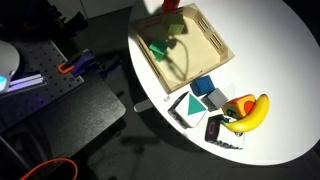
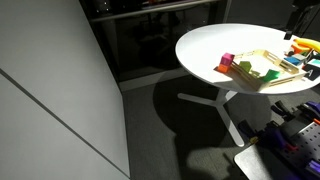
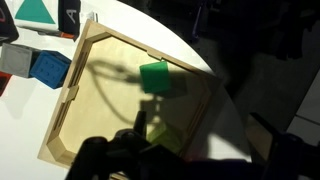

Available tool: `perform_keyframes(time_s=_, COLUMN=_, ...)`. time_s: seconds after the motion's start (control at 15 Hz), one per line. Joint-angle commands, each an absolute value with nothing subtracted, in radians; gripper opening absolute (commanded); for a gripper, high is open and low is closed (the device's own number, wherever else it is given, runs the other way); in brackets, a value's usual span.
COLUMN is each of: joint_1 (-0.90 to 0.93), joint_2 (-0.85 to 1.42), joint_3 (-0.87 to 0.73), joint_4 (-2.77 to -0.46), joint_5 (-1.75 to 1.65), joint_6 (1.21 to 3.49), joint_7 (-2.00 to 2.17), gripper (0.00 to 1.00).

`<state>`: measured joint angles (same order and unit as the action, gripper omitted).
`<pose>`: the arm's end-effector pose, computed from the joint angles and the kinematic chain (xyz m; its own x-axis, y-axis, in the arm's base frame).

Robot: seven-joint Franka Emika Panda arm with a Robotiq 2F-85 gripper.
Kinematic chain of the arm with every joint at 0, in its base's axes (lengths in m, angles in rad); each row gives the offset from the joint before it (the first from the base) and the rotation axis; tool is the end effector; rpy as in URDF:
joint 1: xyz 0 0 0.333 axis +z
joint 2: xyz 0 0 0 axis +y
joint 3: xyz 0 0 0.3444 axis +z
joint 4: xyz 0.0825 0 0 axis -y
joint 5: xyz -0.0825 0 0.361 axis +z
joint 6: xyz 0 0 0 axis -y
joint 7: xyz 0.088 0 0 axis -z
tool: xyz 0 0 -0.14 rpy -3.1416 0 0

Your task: Add the yellow cube to the stack

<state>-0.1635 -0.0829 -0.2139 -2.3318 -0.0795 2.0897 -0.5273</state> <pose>0.4173 -0.1724 0.3679 0.9671 0.1966 -0.1613 0.1922 -0.9804 -0.0427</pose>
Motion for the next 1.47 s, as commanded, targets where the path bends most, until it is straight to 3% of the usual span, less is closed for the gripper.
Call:
perform_keyframes(time_s=0.0, joint_1=-0.169, joint_2=-0.057, joint_3=-0.214, joint_4=-2.322, joint_5=-0.081, joint_6=2.122, joint_7=-0.534, gripper=1.0)
perform_keyframes(time_s=1.4, joint_1=-0.189, joint_2=0.357, joint_3=-0.149, joint_4=-2.123, joint_5=-0.217, joint_6=2.405, joint_7=-0.801, gripper=1.0)
